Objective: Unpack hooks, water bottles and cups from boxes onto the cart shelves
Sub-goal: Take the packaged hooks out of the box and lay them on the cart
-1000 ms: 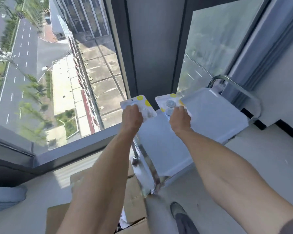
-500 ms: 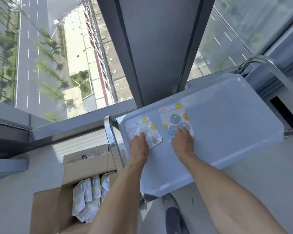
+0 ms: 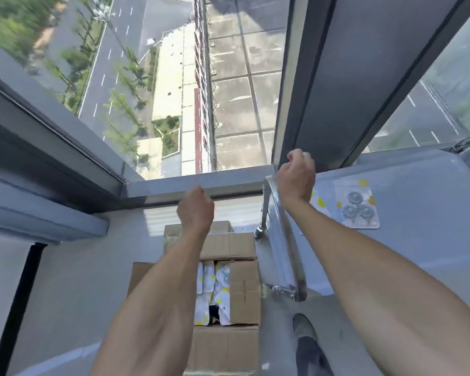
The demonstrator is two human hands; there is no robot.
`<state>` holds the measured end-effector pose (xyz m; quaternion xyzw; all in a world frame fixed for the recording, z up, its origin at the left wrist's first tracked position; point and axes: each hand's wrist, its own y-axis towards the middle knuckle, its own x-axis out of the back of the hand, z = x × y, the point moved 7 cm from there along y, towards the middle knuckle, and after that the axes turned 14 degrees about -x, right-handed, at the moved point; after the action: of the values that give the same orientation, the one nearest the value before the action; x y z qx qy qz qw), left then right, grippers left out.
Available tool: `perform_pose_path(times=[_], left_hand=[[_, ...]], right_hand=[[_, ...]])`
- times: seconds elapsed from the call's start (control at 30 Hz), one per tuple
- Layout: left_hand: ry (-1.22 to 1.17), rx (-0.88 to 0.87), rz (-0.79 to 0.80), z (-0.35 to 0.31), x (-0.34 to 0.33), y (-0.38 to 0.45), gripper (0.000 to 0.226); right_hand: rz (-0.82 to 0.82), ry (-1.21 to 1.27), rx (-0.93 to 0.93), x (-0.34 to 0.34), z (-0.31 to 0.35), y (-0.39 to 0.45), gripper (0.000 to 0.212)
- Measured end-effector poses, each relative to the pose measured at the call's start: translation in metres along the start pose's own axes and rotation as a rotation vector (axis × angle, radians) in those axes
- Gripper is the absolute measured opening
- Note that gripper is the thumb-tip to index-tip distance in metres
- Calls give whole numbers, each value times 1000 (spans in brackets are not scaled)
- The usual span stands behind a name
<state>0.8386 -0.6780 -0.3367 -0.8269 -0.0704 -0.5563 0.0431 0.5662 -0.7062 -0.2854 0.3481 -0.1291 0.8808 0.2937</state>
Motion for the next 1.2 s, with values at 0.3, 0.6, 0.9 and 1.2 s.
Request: perform_pose_path(times=[0.3,0.6,0.9,1.2], left_hand=[[36,259,605,350,-153,-147,15],[-198,514,480,504,-356,-155,25],[-261,492,375,529,-474,-155,29],[-217,542,318,523,-445,-153,27]], right_hand=[[589,-301,-273,-280,-137,-270,12],[688,-527,-391,-502,-300,-367,27],[544,-790,8,-615,-326,-370,24],[754,-944,173,-567,-316,-376,28]])
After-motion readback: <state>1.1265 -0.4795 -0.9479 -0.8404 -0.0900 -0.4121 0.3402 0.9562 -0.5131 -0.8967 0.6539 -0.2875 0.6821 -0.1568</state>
